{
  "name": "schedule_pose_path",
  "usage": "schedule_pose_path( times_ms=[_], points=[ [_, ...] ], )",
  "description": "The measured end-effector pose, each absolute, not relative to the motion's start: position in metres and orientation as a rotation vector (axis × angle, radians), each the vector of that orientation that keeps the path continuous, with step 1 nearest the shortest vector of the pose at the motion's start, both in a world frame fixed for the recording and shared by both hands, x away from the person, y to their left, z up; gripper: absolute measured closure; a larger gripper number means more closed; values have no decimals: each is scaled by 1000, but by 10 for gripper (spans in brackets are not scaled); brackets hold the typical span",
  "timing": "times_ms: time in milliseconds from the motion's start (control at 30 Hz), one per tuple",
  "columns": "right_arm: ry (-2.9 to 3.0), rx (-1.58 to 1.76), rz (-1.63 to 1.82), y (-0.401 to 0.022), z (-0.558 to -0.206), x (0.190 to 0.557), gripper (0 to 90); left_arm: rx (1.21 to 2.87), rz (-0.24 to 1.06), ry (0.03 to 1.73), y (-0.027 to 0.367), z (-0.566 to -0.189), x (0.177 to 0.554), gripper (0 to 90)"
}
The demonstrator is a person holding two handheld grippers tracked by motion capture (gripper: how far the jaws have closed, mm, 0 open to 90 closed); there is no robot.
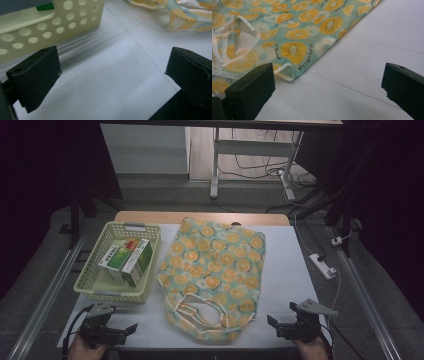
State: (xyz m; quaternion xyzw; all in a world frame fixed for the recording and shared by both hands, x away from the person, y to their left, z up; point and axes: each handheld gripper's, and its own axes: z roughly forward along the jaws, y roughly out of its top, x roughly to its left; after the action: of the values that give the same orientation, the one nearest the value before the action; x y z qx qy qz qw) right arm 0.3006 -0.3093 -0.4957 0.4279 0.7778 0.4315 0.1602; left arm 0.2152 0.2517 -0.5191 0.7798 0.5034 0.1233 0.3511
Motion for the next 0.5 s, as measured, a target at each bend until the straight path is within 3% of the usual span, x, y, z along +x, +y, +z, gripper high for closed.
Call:
schedule_pose_path(
  times_ms=[500],
  points=[
    [2273,1195,1229,-307,-497,303,0,2016,293,1301,252,-519,217,0]
  ],
)
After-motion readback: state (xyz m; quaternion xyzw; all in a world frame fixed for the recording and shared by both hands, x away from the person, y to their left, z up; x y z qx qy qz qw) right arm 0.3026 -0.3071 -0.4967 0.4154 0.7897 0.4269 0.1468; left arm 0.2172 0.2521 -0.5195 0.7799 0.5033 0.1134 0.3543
